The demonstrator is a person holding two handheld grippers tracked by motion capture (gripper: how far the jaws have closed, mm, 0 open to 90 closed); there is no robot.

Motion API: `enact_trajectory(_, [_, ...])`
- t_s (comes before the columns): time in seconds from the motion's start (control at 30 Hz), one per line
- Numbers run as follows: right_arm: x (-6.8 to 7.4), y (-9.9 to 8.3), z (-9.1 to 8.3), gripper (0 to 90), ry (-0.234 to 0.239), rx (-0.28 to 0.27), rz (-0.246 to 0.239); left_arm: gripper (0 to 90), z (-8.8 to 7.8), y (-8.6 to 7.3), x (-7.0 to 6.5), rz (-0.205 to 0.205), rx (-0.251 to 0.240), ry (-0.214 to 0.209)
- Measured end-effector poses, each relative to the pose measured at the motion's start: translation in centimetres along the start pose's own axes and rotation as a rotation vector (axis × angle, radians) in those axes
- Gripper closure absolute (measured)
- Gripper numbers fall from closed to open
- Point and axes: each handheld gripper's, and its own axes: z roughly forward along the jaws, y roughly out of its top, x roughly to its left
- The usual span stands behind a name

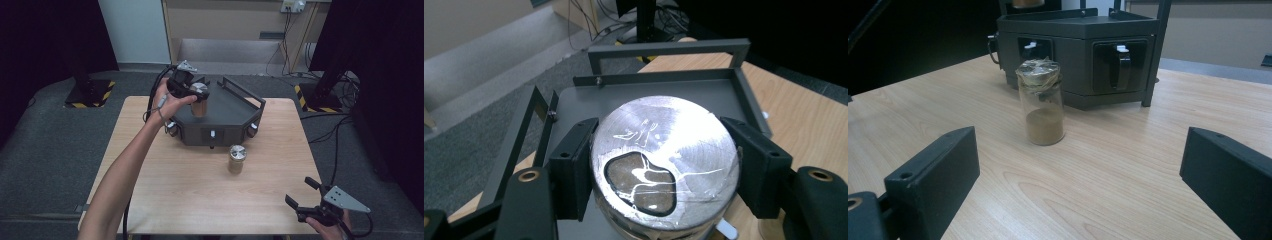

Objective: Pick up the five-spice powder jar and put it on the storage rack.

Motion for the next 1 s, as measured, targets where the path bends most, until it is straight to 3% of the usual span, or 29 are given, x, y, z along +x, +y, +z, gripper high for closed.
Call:
enact_trajectory(0.4, [-0.2,-0.1,0.0,3.0,0.008,-0.002,0.006,33.8,3.0,-0.8,1.1,-0.069,0.008,0.002])
enact_trajectory(0.93, [-0.1,0.0,0.1,3.0,0.007,0.001,0.005,33.4,4.1,-1.0,1.1,-0.063,0.022,-0.022])
enact_trajectory(0.97, [-0.1,0.0,0.1,3.0,0.007,0.001,0.004,30.5,4.1,-1.0,0.9,-0.052,0.022,-0.014])
enact_trajectory(1.0, [0.0,0.0,0.0,3.0,0.006,0.000,0.004,20.6,4.1,-1.0,0.9,-0.059,0.027,-0.013])
